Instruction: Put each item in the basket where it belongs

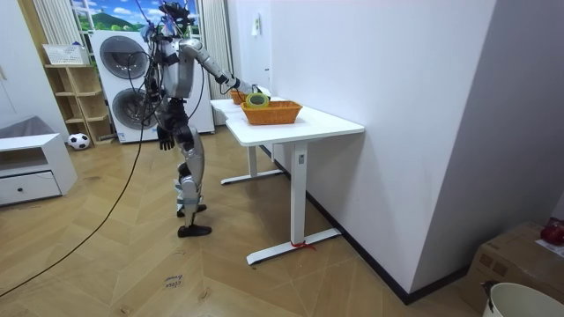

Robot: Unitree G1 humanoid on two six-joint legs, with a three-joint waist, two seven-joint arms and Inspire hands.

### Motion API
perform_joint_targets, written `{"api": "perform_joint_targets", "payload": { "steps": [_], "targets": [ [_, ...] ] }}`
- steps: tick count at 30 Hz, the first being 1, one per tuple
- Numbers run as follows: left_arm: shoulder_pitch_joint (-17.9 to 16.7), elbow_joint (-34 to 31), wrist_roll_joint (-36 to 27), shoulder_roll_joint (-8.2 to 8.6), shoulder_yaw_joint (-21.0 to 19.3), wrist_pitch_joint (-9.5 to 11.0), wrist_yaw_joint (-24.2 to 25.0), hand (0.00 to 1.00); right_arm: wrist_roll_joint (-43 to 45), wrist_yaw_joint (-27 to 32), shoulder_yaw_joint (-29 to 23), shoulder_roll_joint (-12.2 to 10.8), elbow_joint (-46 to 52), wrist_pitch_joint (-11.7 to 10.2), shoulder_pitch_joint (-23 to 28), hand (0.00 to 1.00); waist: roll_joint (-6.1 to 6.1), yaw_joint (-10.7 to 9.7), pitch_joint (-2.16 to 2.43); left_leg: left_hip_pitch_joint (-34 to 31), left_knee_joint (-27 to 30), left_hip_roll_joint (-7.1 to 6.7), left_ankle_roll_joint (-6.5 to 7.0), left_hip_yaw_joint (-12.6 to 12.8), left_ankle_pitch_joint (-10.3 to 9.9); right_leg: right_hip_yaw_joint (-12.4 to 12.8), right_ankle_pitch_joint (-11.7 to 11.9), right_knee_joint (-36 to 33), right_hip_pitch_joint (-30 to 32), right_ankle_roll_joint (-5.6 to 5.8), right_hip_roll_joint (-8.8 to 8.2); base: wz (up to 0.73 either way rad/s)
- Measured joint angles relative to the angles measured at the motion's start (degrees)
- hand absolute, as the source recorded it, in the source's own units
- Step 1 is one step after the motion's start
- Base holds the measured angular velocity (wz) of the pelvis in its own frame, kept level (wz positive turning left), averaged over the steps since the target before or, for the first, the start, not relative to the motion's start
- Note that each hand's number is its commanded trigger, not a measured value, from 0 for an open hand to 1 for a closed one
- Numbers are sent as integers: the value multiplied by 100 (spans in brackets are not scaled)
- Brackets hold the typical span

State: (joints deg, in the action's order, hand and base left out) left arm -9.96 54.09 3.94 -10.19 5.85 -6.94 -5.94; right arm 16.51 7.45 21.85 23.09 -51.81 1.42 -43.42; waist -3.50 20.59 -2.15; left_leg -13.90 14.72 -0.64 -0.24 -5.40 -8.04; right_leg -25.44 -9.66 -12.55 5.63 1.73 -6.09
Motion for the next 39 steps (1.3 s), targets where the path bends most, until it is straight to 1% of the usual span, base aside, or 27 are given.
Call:
{"api": "perform_joint_targets", "payload": {
  "steps": [4, 8, 13, 16, 18, 20, 21, 23, 24, 25, 26, 29, 36, 39],
  "targets": [
    [69, 96, -1, -2, 0, 6, 18, 0, -2, -6, 51, 2, -139, -2, -53, 100, -4, 12, 3, 6, -29, 0, -2, 1, 21, 13, 0, 2, 6, 0, 0, 0],
    [70, 191, 1, -35, 7, -4, 110, 0, -6, -16, 92, 10, -199, -5, -55, 100, -41, 14, 2, 55, -68, 4, -4, 6, 23, 13, 0, 8, -25, 0, 3, 0],
    [87, 204, 0, -95, 11, -4, 217, 0, -43, -73, 152, 12, -235, 0, -54, 100, -116, 2, 5, 76, -103, 8, -4, 35, 27, 14, 0, 13, -19, 0, -2, 0],
    [108, 234, 6, -120, 6, -22, 231, 0, -40, -196, 134, 20, -217, 25, -57, 100, -158, -41, 25, 61, -108, 3, -4, 19, 27, -7, 0, 26, -4, 0, -5, 0],
    [156, 320, 6, -134, -4, -23, 221, 0, -40, -290, 113, 21, -210, 62, -56, 100, -161, -53, 27, 83, -107, -9, -4, 15, 27, -16, 0, 87, -57, 0, -4, 0],
    [163, 332, 5, -169, -17, -24, 162, 0, -38, -438, 107, 43, -172, 63, -56, 100, -171, -136, 33, 85, -105, -13, -3, -4, 28, -46, 0, 95, -81, 0, -4, 7],
    [162, 332, 5, -183, -16, -25, 155, 0, -38, -489, 112, 43, -158, 61, -56, 98, -173, -150, 34, 86, -102, -13, -3, -7, 28, -48, 0, 96, -86, 0, -2, 7],
    [160, 330, 5, -223, -16, -24, 153, 0, -37, -582, 111, 45, -174, 63, -51, 65, -172, -174, 33, 126, -99, -20, -3, -11, 29, -53, 0, 111, -135, 0, -3, 2],
    [157, 329, 5, -234, -16, -24, 152, 0, -34, -595, 111, 45, -181, 73, -47, 30, -171, -186, 33, 141, -99, -23, -3, -20, 29, -65, 0, 119, -160, 0, -3, 7],
    [156, 331, 5, -252, -18, -23, 151, 0, -29, -638, 110, 51, -182, 114, -47, 8, -172, -205, 33, 160, -99, -25, -3, -38, 29, -82, 0, 123, -192, 0, -2, 11],
    [147, 330, 4, -255, -19, -21, 151, 0, -33, -680, 108, 64, -186, 115, -45, 0, -172, -245, 33, 167, -98, -26, -3, -52, 29, -71, 0, 124, -211, 0, -2, 12],
    [107, 324, 7, -256, -17, -21, 163, 0, -53, -781, 97, 67, -184, 111, -38, 0, -172, -350, 34, 170, -94, -31, -3, -90, 29, -19, 0, 159, -245, 1, 9, 9],
    [95, 313, 11, -261, -20, -6, 186, 0, -54, -960, -91, 67, -117, 55, -26, 0, -165, -448, 39, 182, -102, -30, -4, -70, 29, 25, 0, 185, -252, 1, 17, 0],
    [51, 265, 34, -261, -74, 15, 178, 0, -85, -1053, -262, 85, 235, 65, 164, 0, -172, -483, 46, 196, -102, -23, -4, -26, 28, 26, 0, 183, -252, 1, 16, -7]
  ]
}}
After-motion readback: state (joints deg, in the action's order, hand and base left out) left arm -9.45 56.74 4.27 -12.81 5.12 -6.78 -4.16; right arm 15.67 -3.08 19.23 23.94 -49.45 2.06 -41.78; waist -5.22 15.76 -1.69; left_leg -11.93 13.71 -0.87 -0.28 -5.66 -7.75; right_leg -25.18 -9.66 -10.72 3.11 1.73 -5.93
